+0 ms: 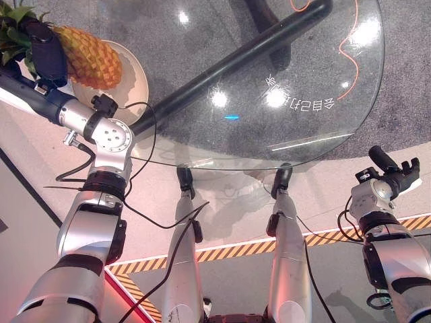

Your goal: Pick up the fruit to the plate

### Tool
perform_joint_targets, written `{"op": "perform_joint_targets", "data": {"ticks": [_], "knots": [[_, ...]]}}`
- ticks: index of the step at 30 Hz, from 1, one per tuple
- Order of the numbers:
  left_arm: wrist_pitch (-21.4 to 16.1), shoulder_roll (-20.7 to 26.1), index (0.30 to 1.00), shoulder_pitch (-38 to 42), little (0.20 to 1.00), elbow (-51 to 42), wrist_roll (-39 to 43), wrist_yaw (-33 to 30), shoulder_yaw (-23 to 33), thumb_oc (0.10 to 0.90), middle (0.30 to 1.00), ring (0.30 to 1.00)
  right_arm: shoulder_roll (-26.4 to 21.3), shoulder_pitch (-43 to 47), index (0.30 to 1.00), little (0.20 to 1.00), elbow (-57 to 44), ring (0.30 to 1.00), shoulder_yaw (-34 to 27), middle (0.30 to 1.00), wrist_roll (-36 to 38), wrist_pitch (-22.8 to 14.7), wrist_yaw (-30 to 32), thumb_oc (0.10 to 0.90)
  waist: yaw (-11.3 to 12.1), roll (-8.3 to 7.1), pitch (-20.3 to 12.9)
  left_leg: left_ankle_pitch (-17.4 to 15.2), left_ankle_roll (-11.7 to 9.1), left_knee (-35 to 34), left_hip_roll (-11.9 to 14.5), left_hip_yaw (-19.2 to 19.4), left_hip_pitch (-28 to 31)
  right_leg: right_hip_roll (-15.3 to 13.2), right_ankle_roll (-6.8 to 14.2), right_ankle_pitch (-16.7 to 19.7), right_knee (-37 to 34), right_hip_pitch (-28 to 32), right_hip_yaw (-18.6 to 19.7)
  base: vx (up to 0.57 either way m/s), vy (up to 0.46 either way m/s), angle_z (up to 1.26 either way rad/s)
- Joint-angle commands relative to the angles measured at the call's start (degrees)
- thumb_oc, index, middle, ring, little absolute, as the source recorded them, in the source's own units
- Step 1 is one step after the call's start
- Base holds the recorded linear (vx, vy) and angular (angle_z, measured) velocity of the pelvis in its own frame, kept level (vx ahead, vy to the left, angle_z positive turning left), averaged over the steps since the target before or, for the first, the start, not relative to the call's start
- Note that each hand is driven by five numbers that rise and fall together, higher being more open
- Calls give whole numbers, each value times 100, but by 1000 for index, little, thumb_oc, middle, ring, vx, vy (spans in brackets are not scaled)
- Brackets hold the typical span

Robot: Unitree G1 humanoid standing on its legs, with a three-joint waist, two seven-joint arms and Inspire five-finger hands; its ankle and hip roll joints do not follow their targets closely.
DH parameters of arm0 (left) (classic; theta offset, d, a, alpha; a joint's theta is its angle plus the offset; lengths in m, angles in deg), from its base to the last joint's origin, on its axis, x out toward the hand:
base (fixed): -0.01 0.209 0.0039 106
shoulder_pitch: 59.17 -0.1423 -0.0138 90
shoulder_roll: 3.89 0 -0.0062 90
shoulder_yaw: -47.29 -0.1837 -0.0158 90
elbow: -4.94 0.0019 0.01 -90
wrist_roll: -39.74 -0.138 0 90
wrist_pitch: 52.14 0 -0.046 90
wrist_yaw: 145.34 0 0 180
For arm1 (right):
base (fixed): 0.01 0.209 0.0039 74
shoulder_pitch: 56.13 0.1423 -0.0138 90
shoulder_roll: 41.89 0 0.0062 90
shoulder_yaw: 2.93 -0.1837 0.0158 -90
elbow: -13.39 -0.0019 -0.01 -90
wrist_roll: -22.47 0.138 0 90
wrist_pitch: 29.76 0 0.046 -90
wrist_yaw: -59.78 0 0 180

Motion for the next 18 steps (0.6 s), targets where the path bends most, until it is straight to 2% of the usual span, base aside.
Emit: {"op": "perform_joint_targets", "data": {"ticks": [1, 18], "knots": [[-223, 817, 300, 805, 200, 204, -193, -245, 36, 100, 300, 300, -476, 30, 900, 900, 308, 900, -180, 900, 173, -142, -7, 800, 132, -177, -105, -476, -70, 558, 45, -147, -22, 260, -75, -80, 183, -31, -59, 0, 0, 0], [-130, 831, 300, 799, 200, 604, 28, -47, 77, 100, 300, 300, -446, 172, 900, 900, 245, 900, -64, 900, 201, -267, -168, 800, 121, -207, -105, -529, -65, 601, 26, -165, -151, 292, -95, -118, 175, -140, -27, 0, 0, 0]]}}
